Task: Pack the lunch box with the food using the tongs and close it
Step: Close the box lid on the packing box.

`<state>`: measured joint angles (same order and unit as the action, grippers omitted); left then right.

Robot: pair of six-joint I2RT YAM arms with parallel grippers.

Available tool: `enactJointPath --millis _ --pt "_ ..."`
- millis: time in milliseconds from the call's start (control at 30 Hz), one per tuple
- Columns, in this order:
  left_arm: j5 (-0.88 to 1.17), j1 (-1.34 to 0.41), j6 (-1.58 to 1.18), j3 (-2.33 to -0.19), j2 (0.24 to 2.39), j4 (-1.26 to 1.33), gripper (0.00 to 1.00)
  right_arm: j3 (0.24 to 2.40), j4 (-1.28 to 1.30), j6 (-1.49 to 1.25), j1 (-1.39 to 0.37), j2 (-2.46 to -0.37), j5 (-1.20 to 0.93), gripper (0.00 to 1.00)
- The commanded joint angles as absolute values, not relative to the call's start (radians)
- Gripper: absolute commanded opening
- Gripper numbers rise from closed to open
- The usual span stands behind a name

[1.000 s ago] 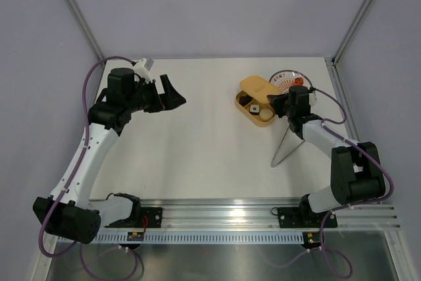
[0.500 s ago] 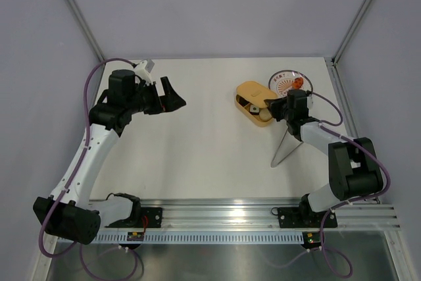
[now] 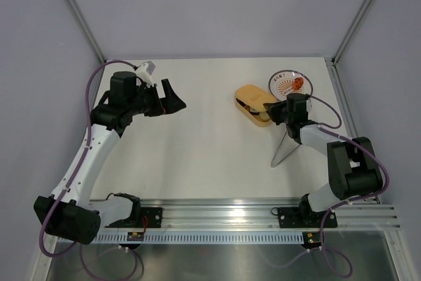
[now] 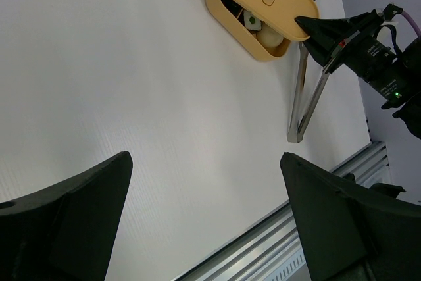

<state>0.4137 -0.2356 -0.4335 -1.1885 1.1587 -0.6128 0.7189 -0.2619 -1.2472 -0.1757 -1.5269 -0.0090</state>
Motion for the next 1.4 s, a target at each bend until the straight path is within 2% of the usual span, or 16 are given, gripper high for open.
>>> enactJointPath --millis 0,833,1300,1367 --pt "0.406 -0.232 -0.417 -1.187 1.14 -0.588 0.99 0.709 -0.311 -1.252 -0.178 -1.535 -0.018 0.0" --pt "0.414 -0.232 -0.419 -1.175 1.149 -0.577 0.99 0.64 -0.305 -1.235 -0.179 -1.479 0.026 0.0" --pt "0.42 -0.232 -0.419 -1.17 1.154 -0.571 0.99 0.637 -0.321 -1.233 -0.178 -1.577 0.005 0.0" --pt "0.422 -0.233 -0.419 -1.17 1.154 -0.569 0.99 0.637 -0.322 -1.233 -0.178 -1.589 0.002 0.03"
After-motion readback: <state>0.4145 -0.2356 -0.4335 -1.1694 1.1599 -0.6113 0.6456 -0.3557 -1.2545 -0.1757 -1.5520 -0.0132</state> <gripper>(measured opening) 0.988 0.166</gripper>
